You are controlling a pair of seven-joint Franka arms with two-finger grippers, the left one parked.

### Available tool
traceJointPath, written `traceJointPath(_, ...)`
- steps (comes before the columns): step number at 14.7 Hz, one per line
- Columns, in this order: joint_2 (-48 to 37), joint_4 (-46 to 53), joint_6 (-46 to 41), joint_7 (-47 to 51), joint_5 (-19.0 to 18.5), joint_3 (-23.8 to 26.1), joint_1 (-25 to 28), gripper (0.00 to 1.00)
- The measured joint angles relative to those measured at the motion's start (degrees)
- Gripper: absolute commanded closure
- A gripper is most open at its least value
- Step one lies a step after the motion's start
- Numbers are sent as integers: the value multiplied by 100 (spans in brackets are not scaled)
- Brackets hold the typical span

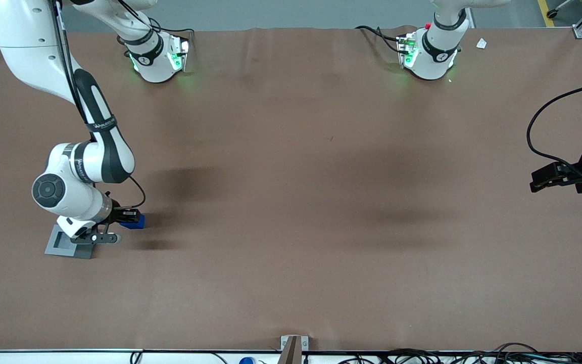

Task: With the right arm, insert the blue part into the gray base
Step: 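Close the right gripper on the blue block, then lift the blue block and carry it over the gray base's hole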

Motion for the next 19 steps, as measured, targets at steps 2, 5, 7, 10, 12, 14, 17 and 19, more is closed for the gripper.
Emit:
traceJointPath(2,-49,56,-65,0,0,-3,-1,97)
traceJointPath(5,-251,135,-279,1,0,-8,-3,99)
traceJointPath(7,-421,160,-312,0,0,-24,-25,99)
traceJointPath(10,-687,234,-495,-3,0,-40,-93,99)
traceJointPath(12,-838,411,-954,-3,0,-44,-109,99)
traceJointPath(14,-913,717,-1473,-4,0,-51,-146,99)
traceJointPath(17,-917,1098,-1900,-6,0,-52,-210,99)
traceJointPath(19,-917,1269,-1982,-6,0,-53,-260,99)
